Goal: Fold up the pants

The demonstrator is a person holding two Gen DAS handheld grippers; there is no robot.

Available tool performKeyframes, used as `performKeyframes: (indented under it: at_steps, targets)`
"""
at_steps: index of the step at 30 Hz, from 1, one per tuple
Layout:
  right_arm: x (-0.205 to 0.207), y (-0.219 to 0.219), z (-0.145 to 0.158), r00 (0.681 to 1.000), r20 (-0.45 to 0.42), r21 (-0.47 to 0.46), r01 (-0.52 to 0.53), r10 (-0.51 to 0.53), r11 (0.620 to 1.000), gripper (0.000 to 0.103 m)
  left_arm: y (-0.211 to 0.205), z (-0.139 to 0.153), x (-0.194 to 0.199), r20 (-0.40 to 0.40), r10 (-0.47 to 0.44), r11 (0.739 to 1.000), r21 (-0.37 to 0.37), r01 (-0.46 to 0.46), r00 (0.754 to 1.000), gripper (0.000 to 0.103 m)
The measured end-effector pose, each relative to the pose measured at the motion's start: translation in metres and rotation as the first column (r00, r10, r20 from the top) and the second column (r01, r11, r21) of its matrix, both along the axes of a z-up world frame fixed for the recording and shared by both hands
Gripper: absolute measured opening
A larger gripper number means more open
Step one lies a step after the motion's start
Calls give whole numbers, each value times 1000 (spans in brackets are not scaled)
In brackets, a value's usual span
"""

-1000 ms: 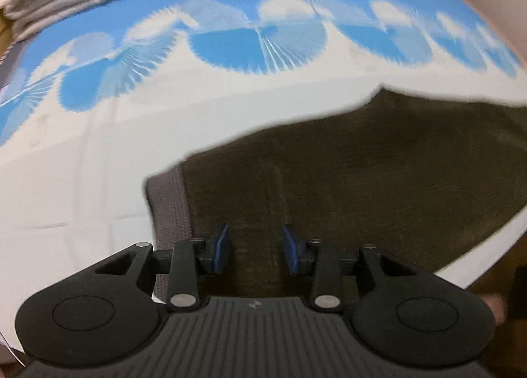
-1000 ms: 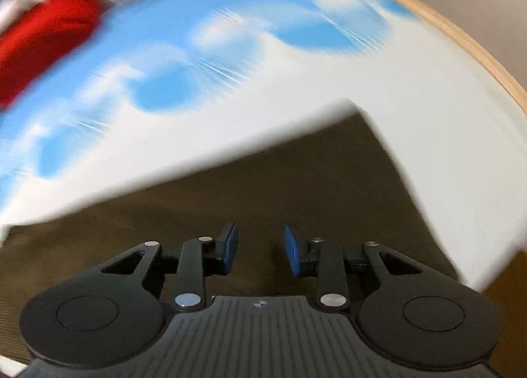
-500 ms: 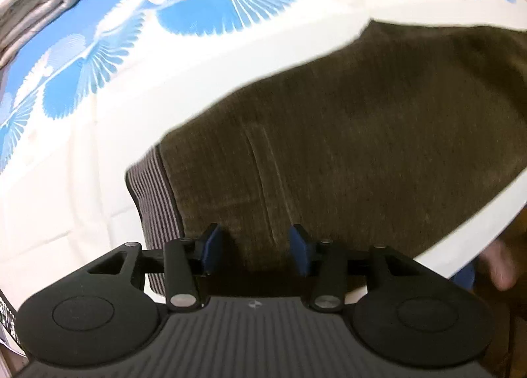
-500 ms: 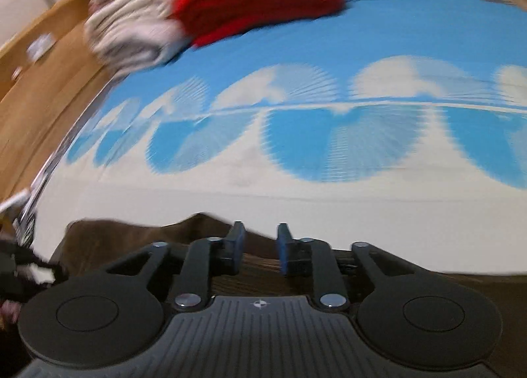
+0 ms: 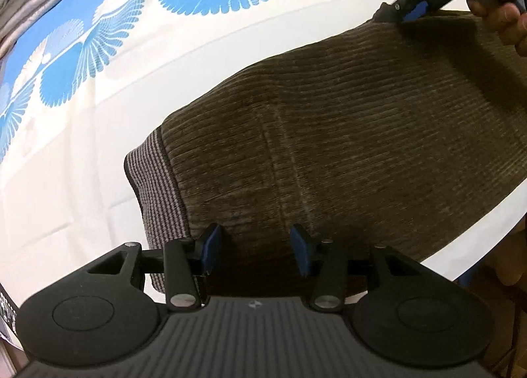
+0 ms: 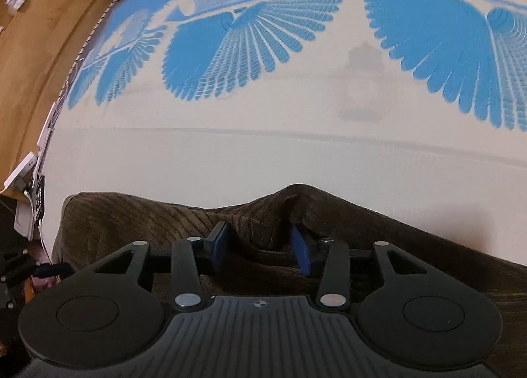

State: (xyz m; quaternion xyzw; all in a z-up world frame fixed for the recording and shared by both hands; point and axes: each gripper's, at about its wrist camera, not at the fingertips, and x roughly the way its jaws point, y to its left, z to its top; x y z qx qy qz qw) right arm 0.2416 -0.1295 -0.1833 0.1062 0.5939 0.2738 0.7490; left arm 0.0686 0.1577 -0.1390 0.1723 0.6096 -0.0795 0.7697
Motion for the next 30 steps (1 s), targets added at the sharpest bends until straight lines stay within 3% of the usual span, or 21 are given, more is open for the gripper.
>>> performKeyframes:
  at_steps: [1,2,5,7,8,10,12,13,15,17,21,22,23,25,26,28,30]
  targets:
    - [2,2,0,1000,-7,9,-1,1,1000,44,1,-1,0,-1,-2,1000,-2,2,1000,52]
    - [4,4,2,1000,-19,21,-5,6,1000,29,1,-1,0,-1,-3,1000,-5,3,1000,52]
    - [12,1,15,1000,5,61,10,-11,998,17,2,-2,1,-4,-1,1000,-9,1,1000,52]
    - [21,-8,31,996,49,119,65,-71,991,15,0,-2,1,-3,-9,1000,-2,9,1000,52]
    - [22,-12,42,989,112,115,86,-99,990,12,-1,-2,0,-4,-15,1000,0,15,1000,52]
    - [21,-23,62,941,267,103,187,-208,977,15,-1,-2,1,-5,-18,1000,1,18,1000,52]
    - [23,-40,67,913,268,139,279,-307,950,15,0,1,0,-1,-10,1000,-7,10,1000,52]
    - [23,-45,66,919,252,145,275,-305,950,15,1,3,0,4,-5,1000,-13,5,1000,52]
    - [20,-40,59,956,212,112,183,-204,977,22,4,9,1,27,20,999,-27,-19,999,52]
    - [10,-28,49,980,187,57,64,-74,996,49,12,19,5,73,72,996,-50,-69,995,52]
    - [-8,0,34,975,202,-90,-81,98,993,50,32,39,14,182,223,973,-101,-208,958,54]
    - [-10,3,30,973,201,-100,-97,115,990,40,37,41,15,197,254,966,-102,-238,947,53]
    - [-13,6,27,971,201,-105,-109,128,989,7,42,39,15,189,279,960,-82,-268,941,53]
    - [-15,10,29,966,214,-103,-129,148,986,5,49,20,16,106,307,951,15,-310,946,43]
    - [-14,12,29,962,234,-114,-113,138,987,5,52,8,15,57,308,948,63,-311,950,44]
    - [-10,12,26,968,235,-117,-67,93,991,5,52,4,11,41,283,955,79,-285,958,44]
    - [-10,14,21,967,234,-136,-65,96,989,6,54,10,10,53,306,950,56,-308,951,44]
